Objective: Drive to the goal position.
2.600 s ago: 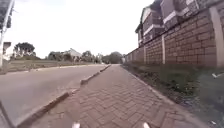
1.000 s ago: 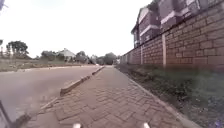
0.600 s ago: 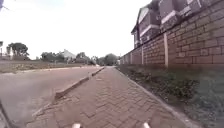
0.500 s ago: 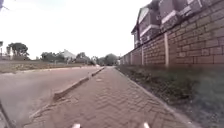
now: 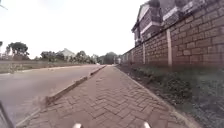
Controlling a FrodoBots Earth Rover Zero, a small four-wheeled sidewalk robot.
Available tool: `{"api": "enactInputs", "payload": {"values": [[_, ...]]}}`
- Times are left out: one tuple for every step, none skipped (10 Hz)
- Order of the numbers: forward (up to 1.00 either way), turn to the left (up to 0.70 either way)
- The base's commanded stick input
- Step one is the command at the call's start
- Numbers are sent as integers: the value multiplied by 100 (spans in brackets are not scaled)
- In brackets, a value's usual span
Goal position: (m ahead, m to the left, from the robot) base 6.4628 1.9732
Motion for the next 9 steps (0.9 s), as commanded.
{"api": "enactInputs", "payload": {"values": [[50,0],[50,0],[50,0],[50,0],[50,0],[50,0],[50,0],[50,0],[50,0]]}}
